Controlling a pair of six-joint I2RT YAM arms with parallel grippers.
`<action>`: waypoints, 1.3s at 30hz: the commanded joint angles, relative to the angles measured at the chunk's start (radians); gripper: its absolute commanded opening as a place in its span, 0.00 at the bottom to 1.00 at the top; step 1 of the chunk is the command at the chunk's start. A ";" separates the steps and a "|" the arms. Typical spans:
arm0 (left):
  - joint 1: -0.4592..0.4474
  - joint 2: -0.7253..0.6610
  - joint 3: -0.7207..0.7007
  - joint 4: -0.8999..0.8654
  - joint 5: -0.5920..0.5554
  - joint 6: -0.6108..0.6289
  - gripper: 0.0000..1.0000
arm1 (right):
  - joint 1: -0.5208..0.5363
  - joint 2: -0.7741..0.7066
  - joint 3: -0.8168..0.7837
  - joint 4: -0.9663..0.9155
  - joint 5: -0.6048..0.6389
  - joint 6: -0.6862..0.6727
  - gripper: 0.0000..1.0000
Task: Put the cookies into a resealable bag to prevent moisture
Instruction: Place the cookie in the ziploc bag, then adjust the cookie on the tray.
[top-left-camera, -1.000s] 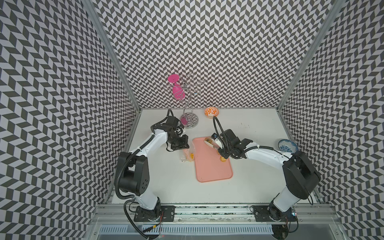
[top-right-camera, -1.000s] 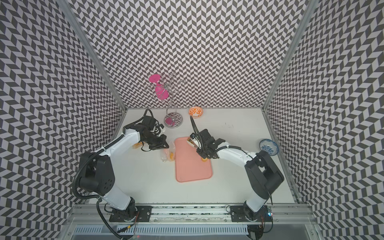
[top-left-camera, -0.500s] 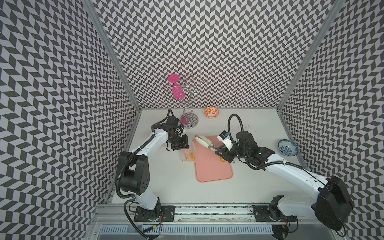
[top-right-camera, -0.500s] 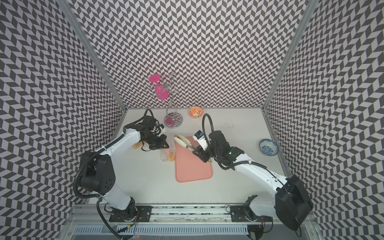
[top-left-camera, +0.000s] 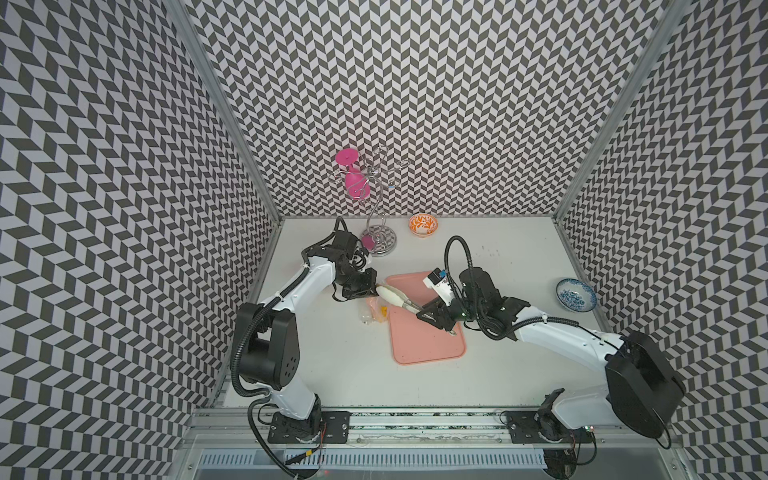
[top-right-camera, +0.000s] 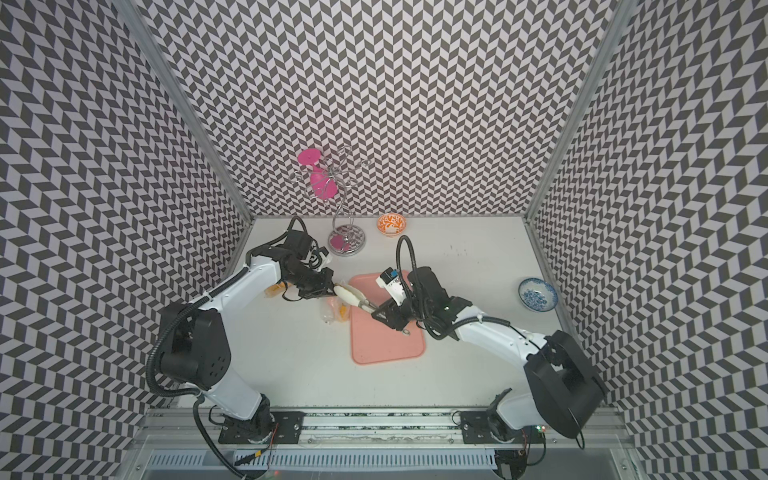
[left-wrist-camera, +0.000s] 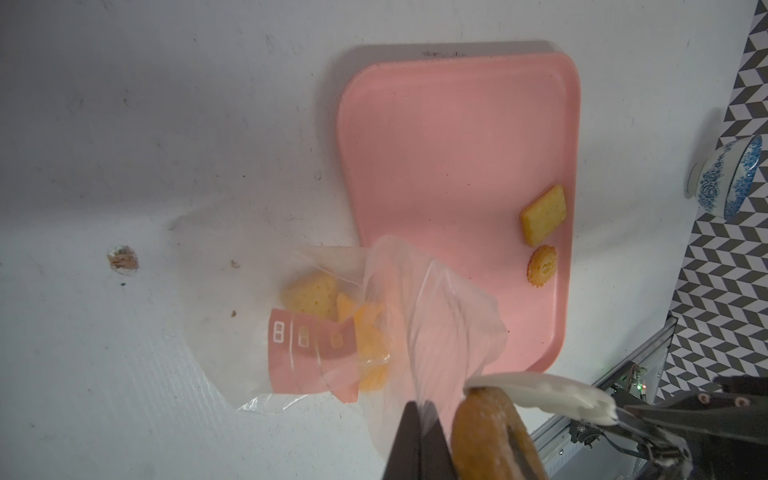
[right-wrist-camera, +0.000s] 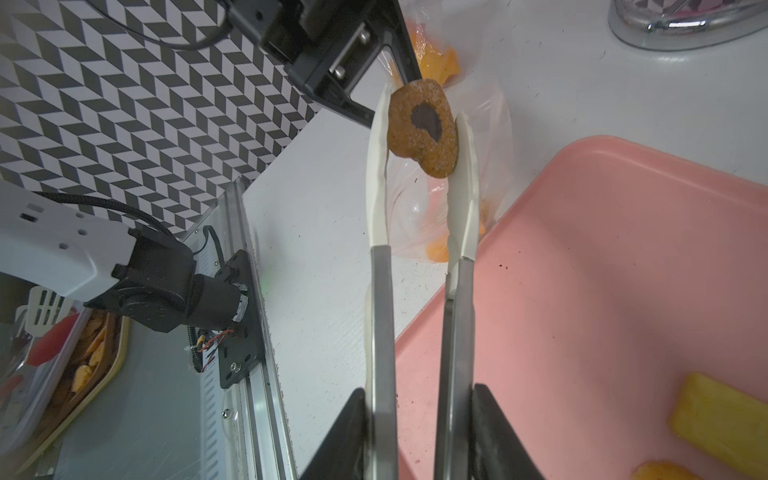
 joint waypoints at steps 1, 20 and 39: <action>0.014 -0.025 0.015 -0.015 0.014 0.014 0.00 | 0.005 0.010 0.025 0.110 -0.040 0.045 0.38; 0.023 -0.038 0.035 -0.039 -0.001 0.021 0.00 | -0.052 -0.097 0.046 -0.002 0.067 -0.002 0.47; 0.022 -0.031 0.025 -0.035 -0.011 0.036 0.00 | -0.171 -0.254 0.046 -0.518 0.499 -0.509 0.48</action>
